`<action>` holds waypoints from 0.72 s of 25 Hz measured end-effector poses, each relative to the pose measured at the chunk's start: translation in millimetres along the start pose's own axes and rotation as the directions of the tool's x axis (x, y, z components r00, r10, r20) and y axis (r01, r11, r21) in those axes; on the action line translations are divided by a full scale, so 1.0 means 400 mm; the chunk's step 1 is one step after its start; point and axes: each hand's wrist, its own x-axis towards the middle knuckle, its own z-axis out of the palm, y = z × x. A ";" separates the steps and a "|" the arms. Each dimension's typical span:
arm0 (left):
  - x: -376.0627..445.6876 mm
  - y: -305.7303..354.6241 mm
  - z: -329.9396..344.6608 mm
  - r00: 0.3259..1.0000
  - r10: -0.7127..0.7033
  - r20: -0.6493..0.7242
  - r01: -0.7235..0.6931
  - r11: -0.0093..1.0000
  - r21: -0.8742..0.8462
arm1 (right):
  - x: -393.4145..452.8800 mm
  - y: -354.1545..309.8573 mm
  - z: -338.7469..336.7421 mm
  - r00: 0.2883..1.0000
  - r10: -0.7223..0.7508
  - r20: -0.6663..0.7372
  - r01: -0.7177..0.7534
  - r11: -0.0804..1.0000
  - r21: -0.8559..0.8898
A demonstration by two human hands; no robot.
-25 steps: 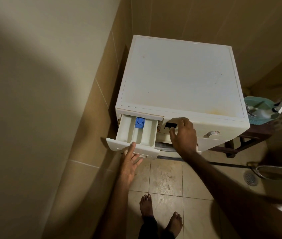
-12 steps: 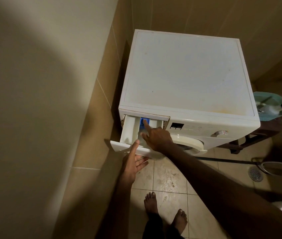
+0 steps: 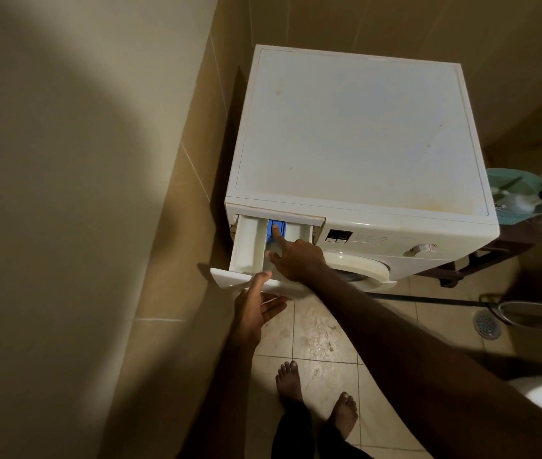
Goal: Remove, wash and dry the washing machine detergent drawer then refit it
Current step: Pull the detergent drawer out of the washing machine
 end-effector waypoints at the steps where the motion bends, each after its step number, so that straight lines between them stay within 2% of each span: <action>1: -0.007 -0.007 -0.001 1.000 -0.006 0.000 0.006 1.000 -0.005 | -0.008 0.000 0.002 1.000 0.004 0.007 -0.004 1.000 -0.004; 6: -0.087 -0.074 -0.045 1.000 -0.021 -0.004 0.021 1.000 0.000 | -0.097 -0.019 0.058 0.999 0.022 0.029 -0.022 1.000 -0.016; 11: -0.204 -0.161 -0.065 0.999 -0.046 0.023 0.044 0.996 0.073 | -0.274 -0.006 0.100 0.997 0.031 -0.067 -0.031 1.000 -0.001; 13: -0.249 -0.190 -0.045 0.997 -0.039 0.069 0.029 0.989 0.143 | -0.363 0.039 0.109 0.988 0.022 -0.152 -0.011 0.997 0.075; 15: -0.292 -0.220 -0.004 0.992 -0.031 0.126 0.004 0.978 0.208 | -0.467 0.112 0.130 0.945 0.035 -0.325 0.021 0.986 0.168; 17: -0.331 -0.251 0.041 0.982 -0.034 0.186 -0.020 0.960 0.280 | -0.578 0.200 0.164 0.865 0.132 -0.484 0.021 0.955 0.297; 18: -0.350 -0.267 0.067 0.975 -0.039 0.219 -0.033 0.948 0.316 | -0.637 0.246 0.178 0.827 0.220 -0.517 -0.004 0.922 0.386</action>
